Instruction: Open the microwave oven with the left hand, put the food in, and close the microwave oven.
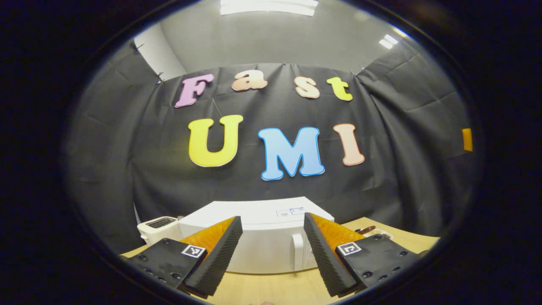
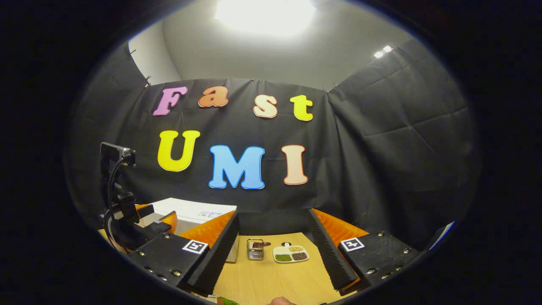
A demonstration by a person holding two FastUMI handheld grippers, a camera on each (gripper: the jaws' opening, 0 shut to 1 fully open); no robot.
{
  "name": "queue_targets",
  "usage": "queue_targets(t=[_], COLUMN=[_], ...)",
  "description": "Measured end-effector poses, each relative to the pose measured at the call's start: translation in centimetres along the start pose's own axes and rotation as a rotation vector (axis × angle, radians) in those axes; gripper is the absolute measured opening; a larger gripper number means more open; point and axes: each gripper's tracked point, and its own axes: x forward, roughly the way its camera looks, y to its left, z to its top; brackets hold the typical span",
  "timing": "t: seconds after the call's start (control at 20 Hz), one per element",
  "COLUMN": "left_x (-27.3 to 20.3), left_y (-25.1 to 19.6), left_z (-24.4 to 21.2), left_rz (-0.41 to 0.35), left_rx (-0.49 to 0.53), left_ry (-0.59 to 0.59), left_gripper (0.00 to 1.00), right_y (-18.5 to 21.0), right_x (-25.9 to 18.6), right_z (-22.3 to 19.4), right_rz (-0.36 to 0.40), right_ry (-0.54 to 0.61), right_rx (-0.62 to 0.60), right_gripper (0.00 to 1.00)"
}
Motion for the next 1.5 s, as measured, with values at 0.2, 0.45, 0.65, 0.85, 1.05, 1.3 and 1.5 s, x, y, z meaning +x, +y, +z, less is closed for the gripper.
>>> queue_targets(t=[0.2, 0.45, 0.65, 0.85, 1.05, 1.3, 1.5], left_x=[3.4, 6.8, 8.9, 10.6, 11.8, 12.3, 12.4], left_y=[-1.5, -3.8, -5.0, -6.4, -7.5, -7.2, -6.7], left_z=[-3.2, -7.3, -10.4, -13.0, -15.1, -16.0, -16.2], left_rz=[-0.054, -0.114, -0.133, -0.156, -0.166, -0.146, -0.128], left_rx=[-0.005, -0.014, 0.005, 0.019, 0.03, 0.042, 0.034], left_ry=[0.048, 0.114, 0.166, 0.207, 0.256, 0.275, 0.278], left_gripper=[0.98, 0.97, 0.97, 0.98, 0.94, 0.63, 0.41], right_y=[-0.7, -2.6, -3.6, -4.5, -5.2, -5.8, -6.6], right_x=[-0.6, -1.2, -1.9, -2.6, -2.7, -3.1, -3.8], right_z=[0.0, -0.3, -1.0, -1.5, -1.5, -0.9, -0.7], right_rz=[-0.082, -0.19, -0.252, -0.298, -0.322, -0.335, -0.35], right_ry=[0.006, 0.034, 0.065, 0.089, 0.102, 0.096, 0.094], right_rx=[-0.027, -0.065, -0.086, -0.101, -0.115, -0.134, -0.135], right_gripper=[0.98, 0.98, 0.98, 0.98, 0.98, 0.98, 0.94])
